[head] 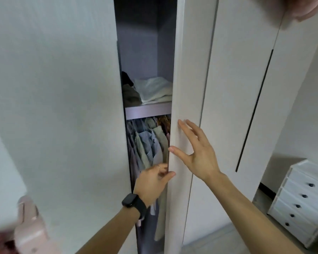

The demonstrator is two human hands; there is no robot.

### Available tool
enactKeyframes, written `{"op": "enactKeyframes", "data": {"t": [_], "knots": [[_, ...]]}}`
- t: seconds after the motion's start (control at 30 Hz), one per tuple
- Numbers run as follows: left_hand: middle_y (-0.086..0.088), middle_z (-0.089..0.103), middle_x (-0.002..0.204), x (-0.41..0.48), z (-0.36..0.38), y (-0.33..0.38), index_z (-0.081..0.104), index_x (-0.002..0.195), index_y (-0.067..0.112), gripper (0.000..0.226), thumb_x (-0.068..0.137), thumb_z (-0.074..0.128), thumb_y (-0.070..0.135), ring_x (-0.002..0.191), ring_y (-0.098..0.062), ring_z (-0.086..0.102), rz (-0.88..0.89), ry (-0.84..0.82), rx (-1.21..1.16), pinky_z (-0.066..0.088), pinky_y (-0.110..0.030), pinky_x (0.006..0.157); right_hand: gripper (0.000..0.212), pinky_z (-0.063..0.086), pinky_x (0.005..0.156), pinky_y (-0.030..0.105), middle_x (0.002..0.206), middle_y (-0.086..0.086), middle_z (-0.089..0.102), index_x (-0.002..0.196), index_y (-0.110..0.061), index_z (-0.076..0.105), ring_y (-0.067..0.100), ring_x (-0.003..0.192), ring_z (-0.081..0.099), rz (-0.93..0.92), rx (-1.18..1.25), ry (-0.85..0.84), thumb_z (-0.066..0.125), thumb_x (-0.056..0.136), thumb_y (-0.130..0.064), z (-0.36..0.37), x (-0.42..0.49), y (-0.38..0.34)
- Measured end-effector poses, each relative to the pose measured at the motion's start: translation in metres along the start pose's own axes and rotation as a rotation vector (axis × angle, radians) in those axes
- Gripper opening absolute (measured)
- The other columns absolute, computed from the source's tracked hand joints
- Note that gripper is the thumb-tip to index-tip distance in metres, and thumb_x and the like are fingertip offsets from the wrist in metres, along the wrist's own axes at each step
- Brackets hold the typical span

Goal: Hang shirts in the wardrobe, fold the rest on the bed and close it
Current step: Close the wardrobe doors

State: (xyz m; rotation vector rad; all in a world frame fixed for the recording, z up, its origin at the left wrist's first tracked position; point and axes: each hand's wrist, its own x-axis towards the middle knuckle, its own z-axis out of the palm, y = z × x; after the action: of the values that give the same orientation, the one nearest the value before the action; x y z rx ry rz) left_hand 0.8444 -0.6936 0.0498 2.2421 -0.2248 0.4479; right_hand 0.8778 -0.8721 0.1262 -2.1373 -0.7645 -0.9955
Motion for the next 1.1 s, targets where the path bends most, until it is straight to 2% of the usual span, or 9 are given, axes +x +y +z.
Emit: {"op": "enactKeyframes", "data": {"t": [0.1,0.2,0.3,0.4,0.5,0.6,0.73,0.93,1.1], "knots": [[0.018,0.074,0.088,0.004,-0.018,-0.023,0.075,0.096,0.028,0.022,0.089,0.068,0.048,0.082,0.002,0.067,-0.09,0.068,-0.099,0.055,-0.027,0.08,0.082,0.05,0.098,0.033,0.166,-0.01,0.016,0.157,-0.046,0.019,0.014,0.146,0.03,-0.045,-0.036,-0.025,0.063,0.09,-0.063,0.03,0.022,-0.012],[0.023,0.072,0.088,0.014,-0.03,-0.042,0.075,0.102,0.032,0.025,0.087,0.069,0.051,0.084,0.008,0.065,-0.156,0.128,-0.1,0.051,-0.016,0.08,0.086,0.043,0.111,0.042,0.168,-0.004,0.01,0.158,-0.042,0.015,0.018,0.151,0.022,-0.096,-0.065,-0.032,0.063,0.09,-0.063,0.059,0.041,-0.015],[0.024,0.072,0.091,0.023,-0.036,-0.055,0.075,0.107,0.031,0.03,0.087,0.071,0.051,0.086,0.011,0.064,-0.208,0.156,-0.131,0.052,-0.014,0.083,0.086,0.035,0.117,0.048,0.169,0.002,0.008,0.159,-0.037,0.017,0.022,0.154,0.014,-0.138,-0.116,-0.007,0.062,0.091,-0.064,0.08,0.053,-0.011],[0.024,0.071,0.09,0.03,-0.039,-0.065,0.072,0.106,0.033,0.032,0.083,0.072,0.055,0.084,0.014,0.062,-0.261,0.228,-0.124,0.05,-0.009,0.077,0.086,0.027,0.121,0.049,0.168,0.008,0.008,0.159,-0.03,0.023,0.025,0.155,0.008,-0.205,-0.125,0.008,0.062,0.09,-0.065,0.099,0.066,-0.003],[0.027,0.063,0.107,0.037,-0.045,-0.068,0.058,0.116,0.038,0.048,0.077,0.076,0.06,0.095,0.017,0.056,-0.308,0.344,-0.132,0.045,-0.004,0.073,0.085,0.024,0.12,0.055,0.168,0.013,0.008,0.158,-0.028,0.027,0.029,0.155,0.005,-0.248,-0.102,0.009,0.061,0.089,-0.066,0.115,0.081,0.002],[0.025,0.05,0.125,0.047,-0.055,-0.071,0.045,0.131,0.035,0.078,0.068,0.084,0.058,0.108,0.009,0.053,-0.352,0.421,-0.177,0.04,-0.005,0.078,0.088,0.021,0.12,0.059,0.166,0.019,0.008,0.157,-0.025,0.033,0.033,0.155,0.004,-0.271,-0.093,0.033,0.064,0.086,-0.067,0.131,0.096,0.01],[0.019,0.045,0.138,0.059,-0.066,-0.078,0.039,0.145,0.027,0.093,0.068,0.086,0.054,0.119,0.0,0.051,-0.352,0.393,-0.13,0.038,-0.009,0.087,0.096,0.012,0.122,0.059,0.167,0.019,0.002,0.158,-0.026,0.027,0.035,0.155,0.0,-0.31,-0.112,0.04,0.059,0.082,-0.075,0.15,0.113,0.02],[0.02,0.049,0.135,0.079,-0.072,-0.086,0.04,0.145,0.032,0.083,0.076,0.083,0.047,0.12,0.0,0.051,-0.376,0.412,-0.059,0.04,-0.018,0.096,0.087,0.008,0.123,0.055,0.168,0.013,0.004,0.158,-0.036,0.025,0.032,0.155,0.004,-0.359,-0.142,0.07,0.045,0.086,-0.079,0.171,0.133,0.037],[0.019,0.059,0.119,0.095,-0.072,-0.097,0.05,0.131,0.036,0.054,0.084,0.076,0.044,0.102,0.01,0.056,-0.396,0.392,-0.038,0.043,-0.005,0.078,0.088,0.006,0.123,0.056,0.168,0.012,0.003,0.158,-0.038,0.023,0.031,0.155,0.005,-0.328,-0.175,0.061,0.05,0.084,-0.077,0.189,0.144,0.038]]}}
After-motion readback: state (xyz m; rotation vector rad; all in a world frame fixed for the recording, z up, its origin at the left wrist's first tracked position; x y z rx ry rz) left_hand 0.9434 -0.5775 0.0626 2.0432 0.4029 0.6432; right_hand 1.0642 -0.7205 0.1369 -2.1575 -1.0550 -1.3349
